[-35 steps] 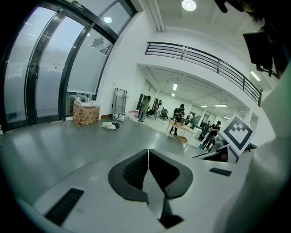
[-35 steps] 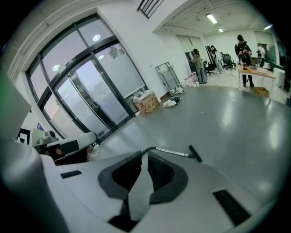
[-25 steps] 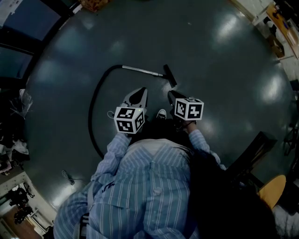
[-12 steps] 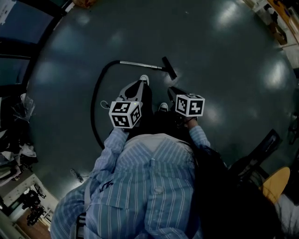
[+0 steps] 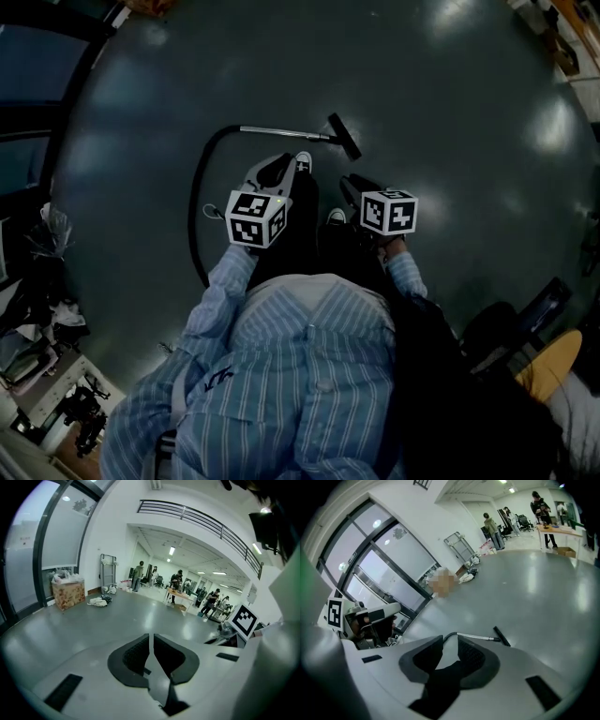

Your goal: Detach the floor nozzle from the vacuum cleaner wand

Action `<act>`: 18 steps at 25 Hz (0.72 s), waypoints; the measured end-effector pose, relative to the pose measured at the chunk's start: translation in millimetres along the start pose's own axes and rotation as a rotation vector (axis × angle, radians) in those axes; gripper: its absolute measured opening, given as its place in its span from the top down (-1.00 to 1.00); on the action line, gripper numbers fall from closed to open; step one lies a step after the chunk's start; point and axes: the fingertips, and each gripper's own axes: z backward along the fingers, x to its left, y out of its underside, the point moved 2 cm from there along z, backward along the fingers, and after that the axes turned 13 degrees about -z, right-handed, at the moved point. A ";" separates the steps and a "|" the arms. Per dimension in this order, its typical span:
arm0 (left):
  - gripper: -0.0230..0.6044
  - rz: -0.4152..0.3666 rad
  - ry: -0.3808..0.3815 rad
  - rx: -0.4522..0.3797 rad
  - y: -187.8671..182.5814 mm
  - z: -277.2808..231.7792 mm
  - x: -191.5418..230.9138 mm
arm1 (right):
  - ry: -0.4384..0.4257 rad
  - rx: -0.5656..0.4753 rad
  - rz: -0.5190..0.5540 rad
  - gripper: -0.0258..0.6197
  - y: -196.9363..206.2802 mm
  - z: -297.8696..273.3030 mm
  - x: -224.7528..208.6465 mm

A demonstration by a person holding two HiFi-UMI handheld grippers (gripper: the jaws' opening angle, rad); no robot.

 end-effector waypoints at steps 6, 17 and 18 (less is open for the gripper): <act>0.89 -0.042 0.122 0.084 12.4 -79.3 57.8 | 0.021 -0.034 -0.031 0.47 -52.1 -58.7 -20.6; 0.60 -0.208 0.420 0.212 55.0 -223.1 90.5 | 0.146 0.048 0.007 0.34 -96.0 -150.3 -90.7; 0.59 -0.216 0.432 0.245 65.6 -233.0 93.5 | 0.165 0.057 0.010 0.33 -97.3 -159.2 -99.7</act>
